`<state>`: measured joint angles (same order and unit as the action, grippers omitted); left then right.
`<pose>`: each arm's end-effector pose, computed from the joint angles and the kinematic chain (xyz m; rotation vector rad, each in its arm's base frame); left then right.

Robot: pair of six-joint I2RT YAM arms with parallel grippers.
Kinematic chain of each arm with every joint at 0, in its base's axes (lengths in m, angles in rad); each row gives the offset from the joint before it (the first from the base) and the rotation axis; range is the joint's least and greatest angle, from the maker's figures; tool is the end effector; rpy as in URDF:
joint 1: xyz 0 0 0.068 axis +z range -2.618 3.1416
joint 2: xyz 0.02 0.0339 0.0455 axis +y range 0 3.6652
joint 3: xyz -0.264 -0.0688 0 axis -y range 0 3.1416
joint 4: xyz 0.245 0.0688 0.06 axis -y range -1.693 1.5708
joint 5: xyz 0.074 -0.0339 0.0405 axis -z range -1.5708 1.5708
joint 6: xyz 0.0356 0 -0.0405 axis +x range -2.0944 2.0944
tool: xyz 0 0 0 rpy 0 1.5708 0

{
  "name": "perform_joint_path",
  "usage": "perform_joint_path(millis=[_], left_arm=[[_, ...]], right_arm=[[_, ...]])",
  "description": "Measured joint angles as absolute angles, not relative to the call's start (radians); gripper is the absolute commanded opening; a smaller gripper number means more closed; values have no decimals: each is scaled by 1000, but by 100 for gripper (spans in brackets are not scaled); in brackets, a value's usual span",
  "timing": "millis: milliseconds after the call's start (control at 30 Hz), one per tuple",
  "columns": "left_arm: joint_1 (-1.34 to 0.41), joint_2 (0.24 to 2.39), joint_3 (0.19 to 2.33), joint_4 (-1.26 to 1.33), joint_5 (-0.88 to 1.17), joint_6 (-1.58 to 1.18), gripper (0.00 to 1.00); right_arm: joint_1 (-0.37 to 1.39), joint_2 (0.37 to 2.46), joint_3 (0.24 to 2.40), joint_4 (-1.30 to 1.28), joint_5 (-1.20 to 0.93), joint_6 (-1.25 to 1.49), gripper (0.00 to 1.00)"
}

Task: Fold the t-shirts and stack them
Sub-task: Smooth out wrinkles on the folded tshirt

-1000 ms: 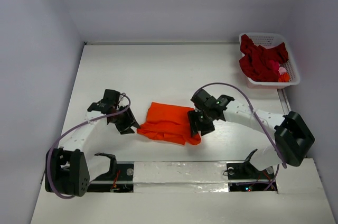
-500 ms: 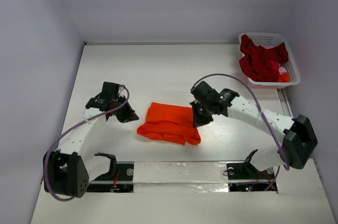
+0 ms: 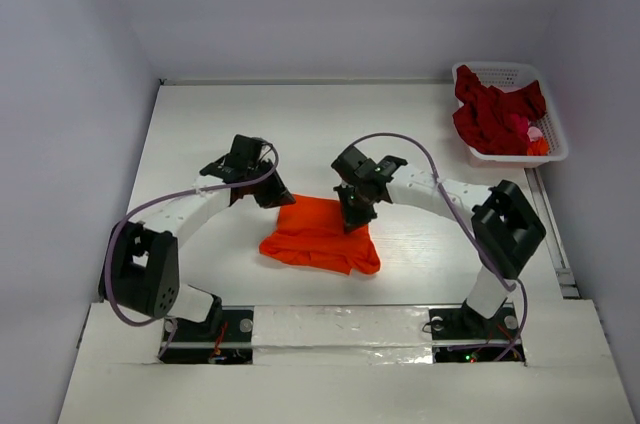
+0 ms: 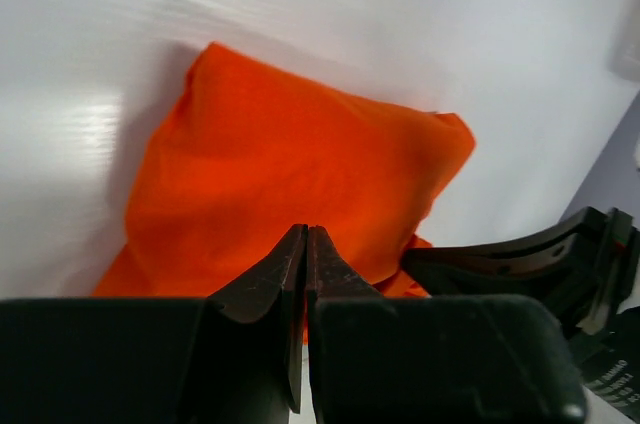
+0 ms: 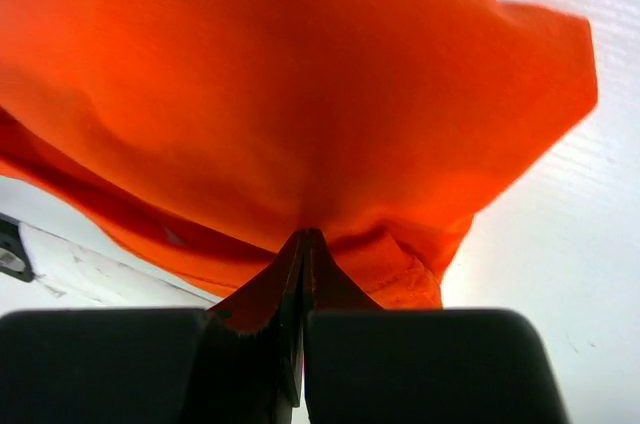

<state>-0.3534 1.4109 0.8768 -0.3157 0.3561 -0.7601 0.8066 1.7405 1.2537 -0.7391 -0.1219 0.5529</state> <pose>0.2680 -0.1121 0.2204 -0.3475 2.5468 -0.9026 0.2364 0.2529 0.2092 -0.3994 2.8872 0.4574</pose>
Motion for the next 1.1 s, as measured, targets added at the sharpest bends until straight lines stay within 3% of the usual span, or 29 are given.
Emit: perform_joint_path(millis=[467, 1100], left_arm=[[-422, 1592, 933, -228, 414, -785, 0], [-452, 1684, 933, -161, 434, -807, 0]], right_arm=[[807, 1778, 1337, -725, -132, 542, 0], [897, 1775, 1322, -730, -122, 539, 0]])
